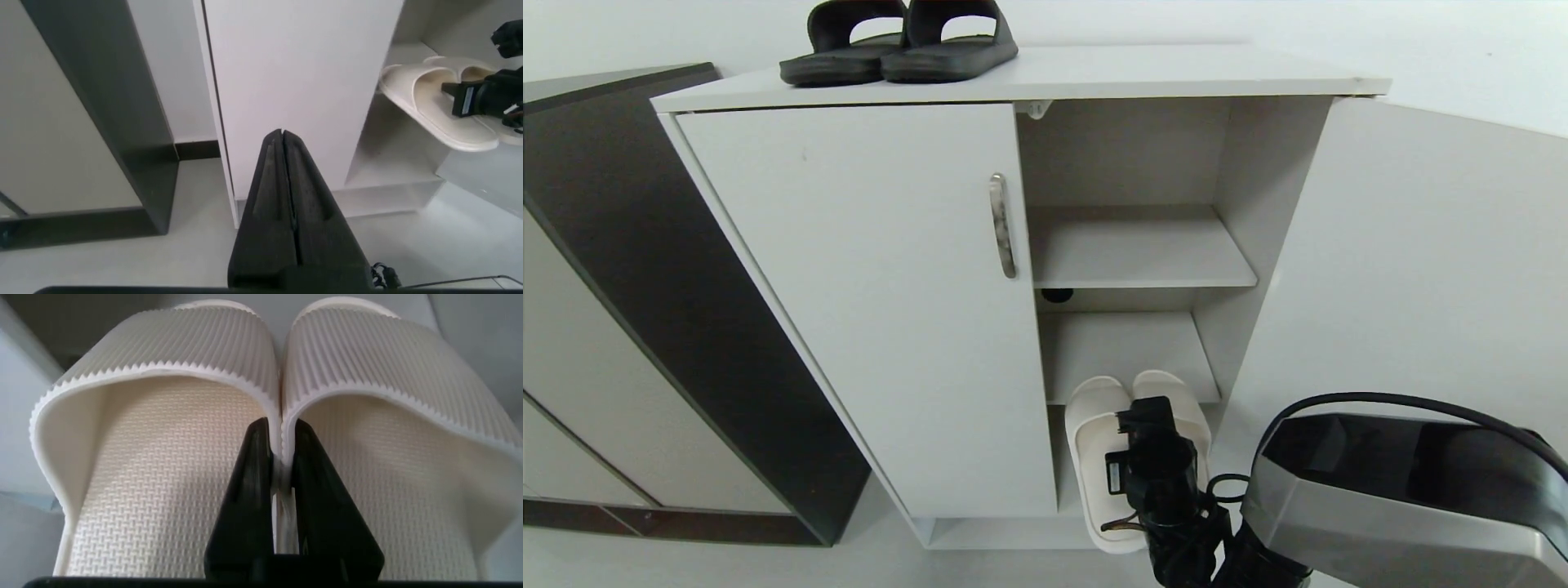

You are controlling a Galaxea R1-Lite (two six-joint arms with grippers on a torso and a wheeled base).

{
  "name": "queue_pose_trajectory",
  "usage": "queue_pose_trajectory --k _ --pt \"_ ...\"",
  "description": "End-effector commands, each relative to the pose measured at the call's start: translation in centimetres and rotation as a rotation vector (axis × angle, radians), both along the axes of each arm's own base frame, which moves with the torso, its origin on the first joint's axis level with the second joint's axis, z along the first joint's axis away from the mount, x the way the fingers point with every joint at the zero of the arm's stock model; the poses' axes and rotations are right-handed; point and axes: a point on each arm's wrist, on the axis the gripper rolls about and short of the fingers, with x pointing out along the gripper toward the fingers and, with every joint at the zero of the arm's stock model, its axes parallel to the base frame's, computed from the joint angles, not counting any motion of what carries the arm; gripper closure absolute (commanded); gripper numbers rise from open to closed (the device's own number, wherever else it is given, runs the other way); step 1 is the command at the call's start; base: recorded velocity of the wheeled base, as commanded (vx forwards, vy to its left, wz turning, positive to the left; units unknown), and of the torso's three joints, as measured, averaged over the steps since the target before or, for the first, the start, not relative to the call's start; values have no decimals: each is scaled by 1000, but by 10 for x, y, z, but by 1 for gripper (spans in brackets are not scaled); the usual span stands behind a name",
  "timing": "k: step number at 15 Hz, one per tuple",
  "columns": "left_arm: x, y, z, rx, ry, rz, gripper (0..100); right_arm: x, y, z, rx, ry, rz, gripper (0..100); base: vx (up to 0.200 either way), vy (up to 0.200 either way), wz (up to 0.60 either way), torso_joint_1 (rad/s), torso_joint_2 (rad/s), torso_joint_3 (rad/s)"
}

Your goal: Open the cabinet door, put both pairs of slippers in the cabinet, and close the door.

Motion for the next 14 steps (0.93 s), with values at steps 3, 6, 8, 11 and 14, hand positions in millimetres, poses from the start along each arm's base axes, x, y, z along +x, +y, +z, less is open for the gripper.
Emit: queue_pose_trajectory --k 3,6,8,11,14 --pt "0 0 0 0 3 0 100 3 -2 -1 1 1 -9 100 200 0 0 4 2 1" --pt "0 0 0 0 1 0 100 7 -2 2 27 -22 -8 100 67 0 0 -1 -1 1" --pt "0 0 0 0 -1 0 100 12 -1 -7 25 -15 2 100 0 0 0 0 0 0" --pt "0 0 0 0 1 0 100 24 -7 -9 36 -15 16 100 0 0 0 0 0 0" --pt "0 0 0 0 -1 0 100 48 -9 -12 36 -30 -16 100 0 0 0 0 0 0"
